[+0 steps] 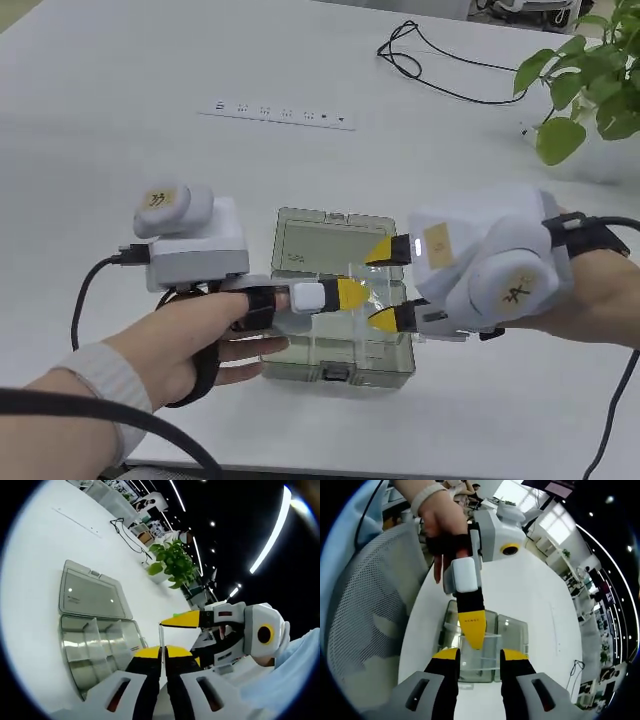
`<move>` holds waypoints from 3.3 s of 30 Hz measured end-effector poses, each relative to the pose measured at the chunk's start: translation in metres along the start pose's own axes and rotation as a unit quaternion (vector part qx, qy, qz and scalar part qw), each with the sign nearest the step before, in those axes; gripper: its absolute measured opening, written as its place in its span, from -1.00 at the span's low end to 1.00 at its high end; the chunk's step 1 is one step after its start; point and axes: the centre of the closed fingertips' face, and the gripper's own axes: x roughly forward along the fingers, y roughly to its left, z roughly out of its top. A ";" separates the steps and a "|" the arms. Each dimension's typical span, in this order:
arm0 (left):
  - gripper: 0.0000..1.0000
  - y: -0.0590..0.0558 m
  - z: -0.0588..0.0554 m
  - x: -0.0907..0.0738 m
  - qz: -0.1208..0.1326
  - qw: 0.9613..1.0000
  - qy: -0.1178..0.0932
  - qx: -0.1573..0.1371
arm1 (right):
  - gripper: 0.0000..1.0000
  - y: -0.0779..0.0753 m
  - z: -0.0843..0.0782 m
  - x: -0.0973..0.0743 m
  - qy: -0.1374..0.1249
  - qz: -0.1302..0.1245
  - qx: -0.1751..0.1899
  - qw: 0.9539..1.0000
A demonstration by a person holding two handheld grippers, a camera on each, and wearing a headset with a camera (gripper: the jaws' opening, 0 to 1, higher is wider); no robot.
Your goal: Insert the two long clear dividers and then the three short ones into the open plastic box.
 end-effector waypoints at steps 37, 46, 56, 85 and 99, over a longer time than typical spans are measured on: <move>-1.00 -0.025 -0.023 -0.021 -0.072 0.961 0.066 0.259 | -0.71 0.015 0.009 -0.032 -0.052 0.178 0.151 0.971; -1.00 -0.030 -0.031 -0.023 -0.089 0.934 0.080 0.338 | -0.84 0.032 0.015 -0.035 -0.045 0.234 0.153 0.959; -1.00 -0.037 -0.040 -0.021 -0.105 0.909 0.099 0.391 | -0.88 0.044 0.018 -0.036 -0.030 0.279 0.154 0.947; -1.00 -0.027 -0.039 -0.020 -0.085 0.903 0.096 0.409 | -0.96 0.047 0.017 -0.033 0.028 0.303 0.159 0.939; -0.19 0.013 -0.023 -0.041 0.003 0.916 0.074 0.395 | -0.96 0.023 -0.027 -0.021 0.104 0.254 0.149 0.950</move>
